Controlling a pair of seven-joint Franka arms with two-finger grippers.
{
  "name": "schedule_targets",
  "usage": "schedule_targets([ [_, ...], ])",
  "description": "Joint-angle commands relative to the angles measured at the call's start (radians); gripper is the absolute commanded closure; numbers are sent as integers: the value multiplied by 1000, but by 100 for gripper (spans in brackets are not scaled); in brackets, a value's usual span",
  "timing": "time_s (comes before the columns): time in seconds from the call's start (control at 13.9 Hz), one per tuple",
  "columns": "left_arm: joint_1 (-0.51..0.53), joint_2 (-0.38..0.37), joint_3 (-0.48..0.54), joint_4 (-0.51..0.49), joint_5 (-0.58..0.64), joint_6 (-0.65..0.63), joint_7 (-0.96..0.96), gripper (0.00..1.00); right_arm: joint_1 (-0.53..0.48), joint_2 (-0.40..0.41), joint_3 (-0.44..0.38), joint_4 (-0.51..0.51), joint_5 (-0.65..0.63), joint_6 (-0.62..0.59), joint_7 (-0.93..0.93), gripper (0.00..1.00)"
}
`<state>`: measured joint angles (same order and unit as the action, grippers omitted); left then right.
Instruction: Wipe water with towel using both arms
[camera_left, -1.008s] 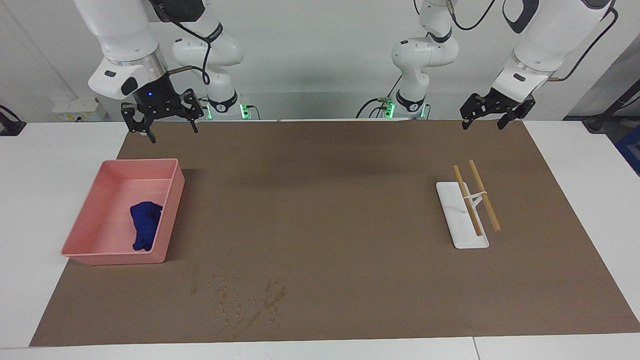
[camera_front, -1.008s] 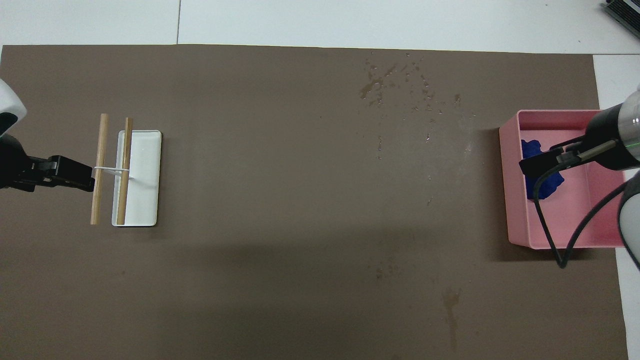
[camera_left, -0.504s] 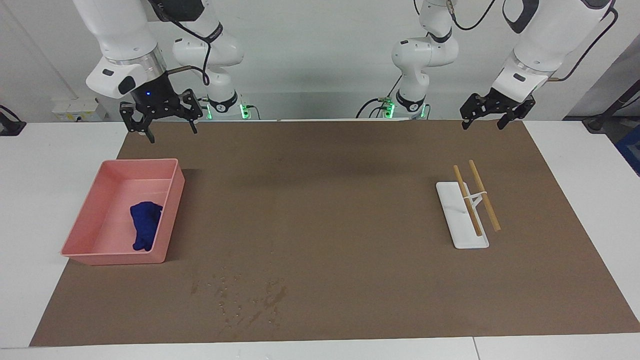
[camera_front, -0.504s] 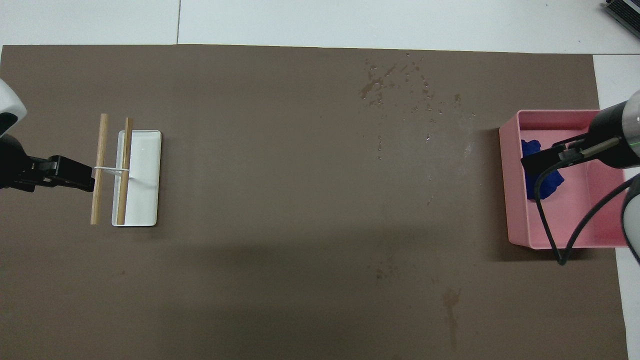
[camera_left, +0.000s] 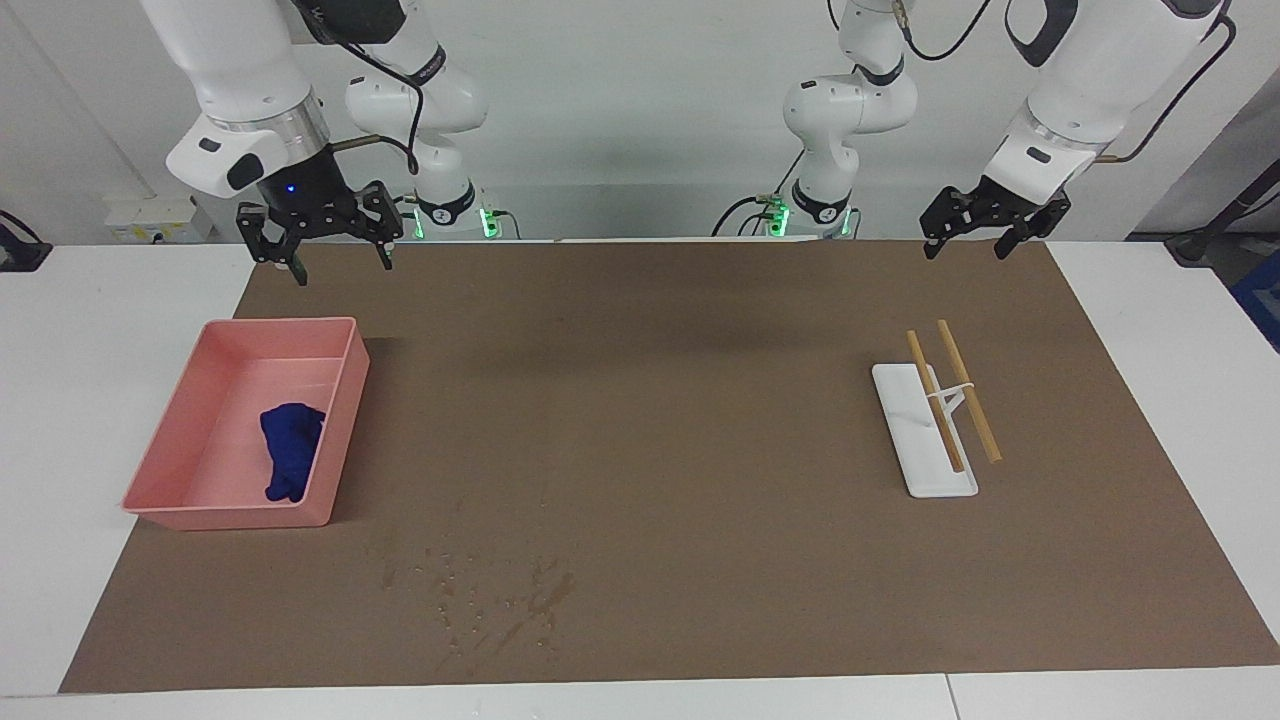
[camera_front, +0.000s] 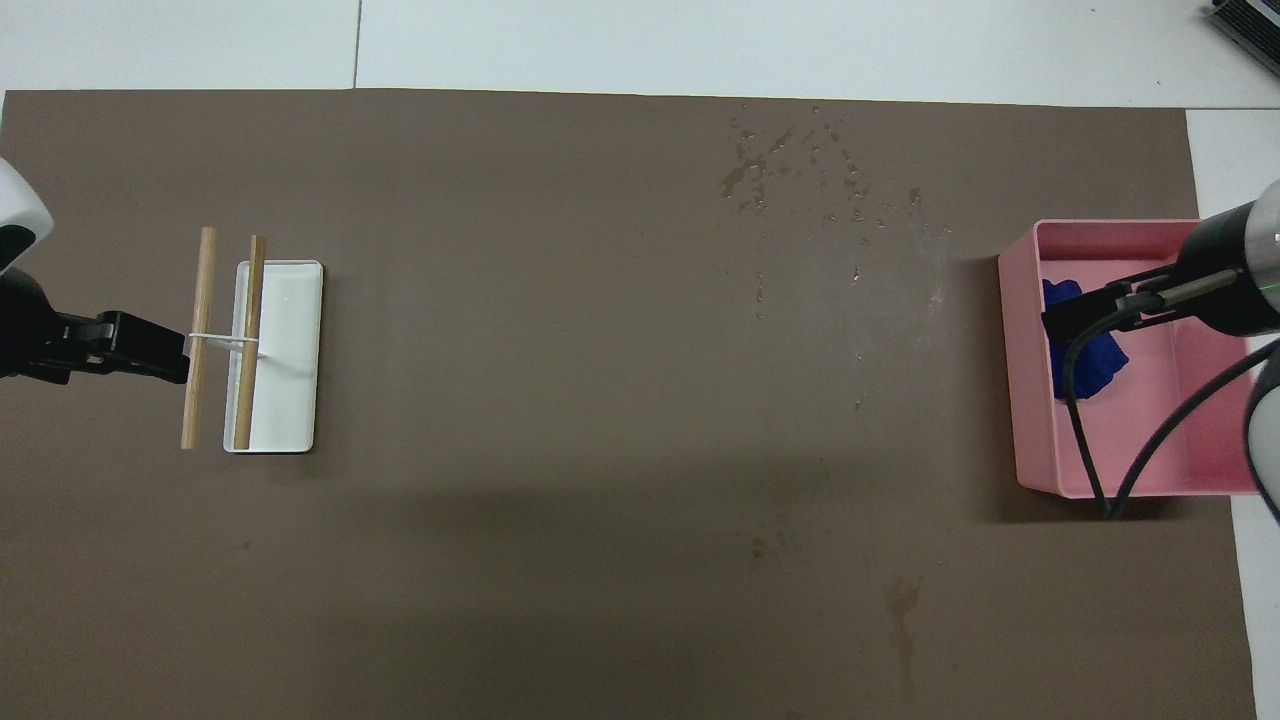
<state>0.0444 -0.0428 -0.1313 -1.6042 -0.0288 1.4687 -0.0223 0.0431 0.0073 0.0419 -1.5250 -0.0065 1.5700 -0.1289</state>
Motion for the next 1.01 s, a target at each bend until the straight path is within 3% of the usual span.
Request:
schedule_targets([
  [0.0, 6, -8, -4, -7, 7, -10, -1, 0, -44, 2, 7, -1, 31, -4, 21, 0],
  [0.36, 6, -8, -4, -7, 7, -11, -1, 0, -66, 2, 7, -1, 37, -4, 20, 0],
  [0.58, 6, -8, -4, -7, 7, -11, -1, 0, -132, 2, 6, -1, 126, -4, 20, 0],
  [0.94, 6, -8, -4, -7, 7, -11, -1, 0, -127, 0, 4, -1, 111, -7, 20, 0],
])
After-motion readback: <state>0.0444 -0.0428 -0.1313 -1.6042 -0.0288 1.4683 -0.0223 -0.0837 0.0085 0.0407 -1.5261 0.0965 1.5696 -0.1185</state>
